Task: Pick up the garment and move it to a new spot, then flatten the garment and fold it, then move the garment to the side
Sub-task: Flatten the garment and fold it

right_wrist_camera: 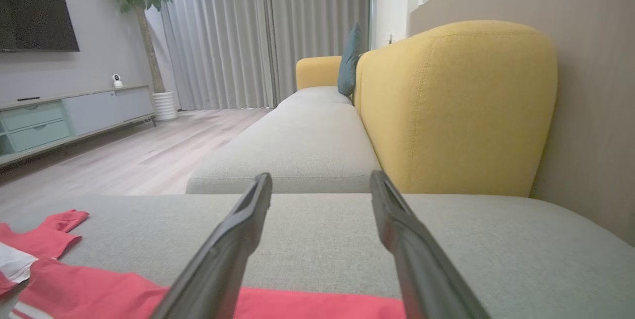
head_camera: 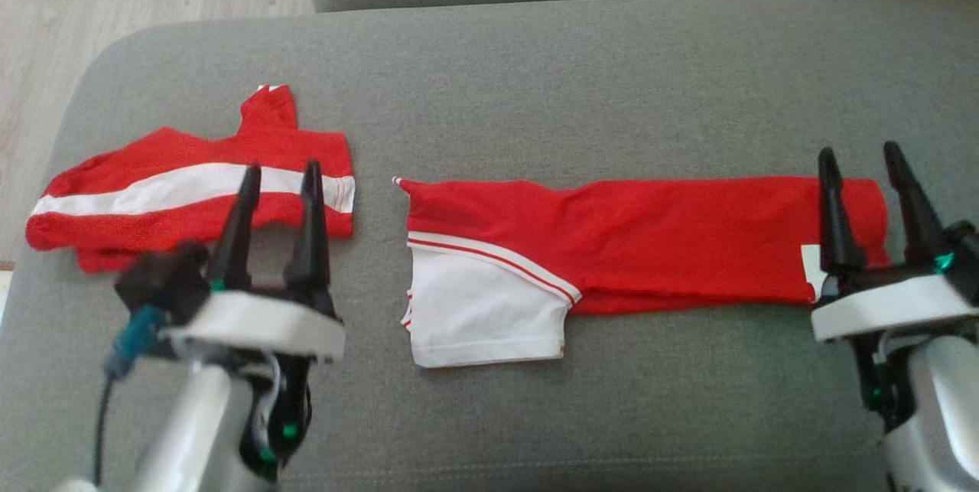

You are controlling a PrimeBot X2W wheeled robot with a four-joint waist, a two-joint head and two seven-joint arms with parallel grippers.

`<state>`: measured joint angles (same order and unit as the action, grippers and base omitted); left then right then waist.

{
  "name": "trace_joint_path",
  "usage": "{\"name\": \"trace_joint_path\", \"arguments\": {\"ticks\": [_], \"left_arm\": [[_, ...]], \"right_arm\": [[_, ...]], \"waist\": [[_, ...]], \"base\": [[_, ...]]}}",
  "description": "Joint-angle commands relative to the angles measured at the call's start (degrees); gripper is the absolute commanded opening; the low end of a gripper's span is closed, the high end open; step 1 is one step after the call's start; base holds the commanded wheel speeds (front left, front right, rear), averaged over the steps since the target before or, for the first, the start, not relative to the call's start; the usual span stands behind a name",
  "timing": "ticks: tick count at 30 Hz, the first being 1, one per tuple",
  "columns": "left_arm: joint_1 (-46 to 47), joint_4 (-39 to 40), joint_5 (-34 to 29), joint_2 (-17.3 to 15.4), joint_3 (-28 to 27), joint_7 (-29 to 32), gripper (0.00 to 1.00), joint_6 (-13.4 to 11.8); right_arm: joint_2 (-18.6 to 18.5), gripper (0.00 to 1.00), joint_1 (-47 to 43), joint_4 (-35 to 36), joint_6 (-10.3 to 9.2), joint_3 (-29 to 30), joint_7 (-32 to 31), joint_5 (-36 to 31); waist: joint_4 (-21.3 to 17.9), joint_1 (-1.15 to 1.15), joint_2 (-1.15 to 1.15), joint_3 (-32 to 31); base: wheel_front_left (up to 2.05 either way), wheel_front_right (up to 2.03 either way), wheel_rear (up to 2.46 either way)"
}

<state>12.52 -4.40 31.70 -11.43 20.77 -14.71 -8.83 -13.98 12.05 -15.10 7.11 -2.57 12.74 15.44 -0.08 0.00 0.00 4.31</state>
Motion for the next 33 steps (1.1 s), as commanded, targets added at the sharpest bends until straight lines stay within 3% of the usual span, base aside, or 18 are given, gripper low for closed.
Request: {"name": "trace_joint_path", "arguments": {"ticks": [1, 4, 9, 15, 20, 27, 33], "left_arm": [[1.3, 1.1, -2.9, 0.2, -3.6, -0.3, 1.0, 1.1], [-1.9, -0.2, -7.8, 3.8, -6.5, -0.3, 1.0, 4.4], [-3.0, -1.3, -10.4, 5.9, -9.4, -0.3, 1.0, 7.3], [-2.2, -2.9, -13.0, 7.5, -11.2, -0.3, 1.0, 10.4], [-1.4, -4.4, -13.7, 8.2, -11.6, -0.3, 1.0, 11.9], [0.0, -5.0, -14.1, 8.5, -12.0, -0.3, 1.0, 13.0], [0.8, -3.9, -13.0, 8.5, -12.2, -0.3, 1.0, 13.2]], "right_arm": [[0.1, 1.0, 0.7, 1.5, 0.37, -0.3, 0.9, -1.0], [1.8, 1.0, -0.1, 1.0, 0.37, 0.2, 1.7, -3.3], [2.7, 1.0, -0.2, 0.7, 0.37, 1.3, 2.0, -4.6], [6.0, 1.0, 1.1, -5.8, 0.37, 9.6, -0.3, -6.1], [9.4, 1.0, 4.5, -13.0, 0.37, 18.6, -3.3, -6.1], [10.9, 1.0, 9.4, -19.7, 0.37, 28.9, -5.1, -9.4], [11.1, 1.0, 13.2, -24.6, 0.37, 33.4, -7.2, -12.8]], "waist": [[-0.2, 0.0, 0.0, 0.0], [-0.1, 0.0, 0.0, 0.2], [0.2, 0.0, 0.0, 0.8], [0.7, 0.0, 0.0, 2.7], [1.2, 0.0, 0.0, 4.6], [1.9, 0.0, 0.0, 7.3], [2.4, 0.0, 0.0, 8.9]], "base": [[0.0, 0.0, 0.0], [0.0, 0.0, 0.0], [0.0, 0.0, 0.0], [0.0, 0.0, 0.0], [0.0, 0.0, 0.0], [0.0, 0.0, 0.0], [0.0, 0.0, 0.0]]}}
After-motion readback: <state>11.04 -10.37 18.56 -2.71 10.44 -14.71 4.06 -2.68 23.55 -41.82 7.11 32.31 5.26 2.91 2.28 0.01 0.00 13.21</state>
